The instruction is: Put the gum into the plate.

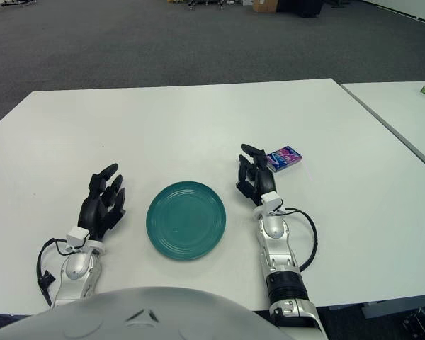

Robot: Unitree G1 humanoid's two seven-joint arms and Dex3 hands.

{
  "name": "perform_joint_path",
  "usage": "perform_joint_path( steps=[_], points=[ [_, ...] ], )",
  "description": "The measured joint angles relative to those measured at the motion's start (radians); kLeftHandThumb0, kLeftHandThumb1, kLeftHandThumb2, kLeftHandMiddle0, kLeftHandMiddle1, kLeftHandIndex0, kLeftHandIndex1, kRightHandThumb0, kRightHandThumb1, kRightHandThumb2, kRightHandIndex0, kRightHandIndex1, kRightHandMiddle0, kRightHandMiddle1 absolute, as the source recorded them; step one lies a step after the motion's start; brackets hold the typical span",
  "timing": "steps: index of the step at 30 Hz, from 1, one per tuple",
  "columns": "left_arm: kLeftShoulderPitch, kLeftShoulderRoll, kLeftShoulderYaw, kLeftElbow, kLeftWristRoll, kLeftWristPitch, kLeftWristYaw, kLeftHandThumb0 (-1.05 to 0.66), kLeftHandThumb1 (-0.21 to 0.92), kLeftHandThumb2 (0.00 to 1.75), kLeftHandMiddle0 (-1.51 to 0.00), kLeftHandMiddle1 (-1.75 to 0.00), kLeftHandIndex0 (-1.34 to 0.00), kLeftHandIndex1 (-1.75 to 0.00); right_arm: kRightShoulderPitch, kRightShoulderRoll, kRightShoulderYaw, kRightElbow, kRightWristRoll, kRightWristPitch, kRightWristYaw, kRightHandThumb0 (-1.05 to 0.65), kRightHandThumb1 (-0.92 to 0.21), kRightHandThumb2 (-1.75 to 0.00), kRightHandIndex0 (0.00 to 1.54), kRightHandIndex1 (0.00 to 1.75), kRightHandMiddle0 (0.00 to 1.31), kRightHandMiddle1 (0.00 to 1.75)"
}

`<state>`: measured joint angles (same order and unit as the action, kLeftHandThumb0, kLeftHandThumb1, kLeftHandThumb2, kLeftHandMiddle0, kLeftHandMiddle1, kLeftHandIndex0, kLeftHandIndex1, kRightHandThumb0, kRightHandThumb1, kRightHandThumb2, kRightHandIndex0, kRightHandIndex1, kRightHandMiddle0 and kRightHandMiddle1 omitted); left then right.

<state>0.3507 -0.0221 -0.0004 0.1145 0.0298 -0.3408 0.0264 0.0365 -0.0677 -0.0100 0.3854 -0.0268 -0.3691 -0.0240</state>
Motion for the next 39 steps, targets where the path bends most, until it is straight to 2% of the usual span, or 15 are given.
perform_joint_path(
  steps=[21, 26, 32, 35, 39],
  points=[
    [-0.003, -0.003, -0.001, 0.007, 0.000, 0.002, 0.000, -0.75, 0.92, 0.56, -0.41, -0.01, 0.00, -0.86, 0.000, 0.000, -0.001, -0.001, 0.000, 0.001, 0.000, -0.72, -0.92, -0.88, 0.43, 0.01, 0.00, 0.84],
    [-0.009, -0.003, 0.000, 0.012, 0.003, -0.002, 0.001, -0.76, 0.92, 0.56, -0.40, 0.00, 0.00, -0.87, 0.034, -0.003, 0.010, -0.066, -0.020, 0.036, -0.001, -0.74, -0.92, -0.83, 0.43, 0.01, 0.00, 0.86],
    [-0.028, -0.001, 0.002, 0.023, 0.008, -0.018, 0.001, -0.76, 0.92, 0.54, -0.42, -0.01, 0.00, -0.91, 0.112, -0.102, 0.061, -0.238, -0.265, 0.059, -0.026, -0.77, -0.92, -0.67, 0.44, 0.01, 0.00, 0.80],
    [-0.036, 0.000, 0.004, 0.032, 0.008, -0.025, 0.001, -0.76, 0.92, 0.54, -0.43, -0.01, 0.00, -0.92, 0.126, -0.191, 0.065, -0.295, -0.397, 0.044, -0.035, -0.78, -0.92, -0.59, 0.43, 0.01, 0.00, 0.73],
    [-0.050, 0.000, 0.006, 0.046, 0.008, -0.029, 0.001, -0.77, 0.92, 0.55, -0.42, -0.01, 0.00, -0.91, 0.123, -0.313, 0.059, -0.324, -0.559, 0.025, -0.096, -0.80, -0.92, -0.49, 0.40, 0.00, 0.00, 0.67]
  ],
)
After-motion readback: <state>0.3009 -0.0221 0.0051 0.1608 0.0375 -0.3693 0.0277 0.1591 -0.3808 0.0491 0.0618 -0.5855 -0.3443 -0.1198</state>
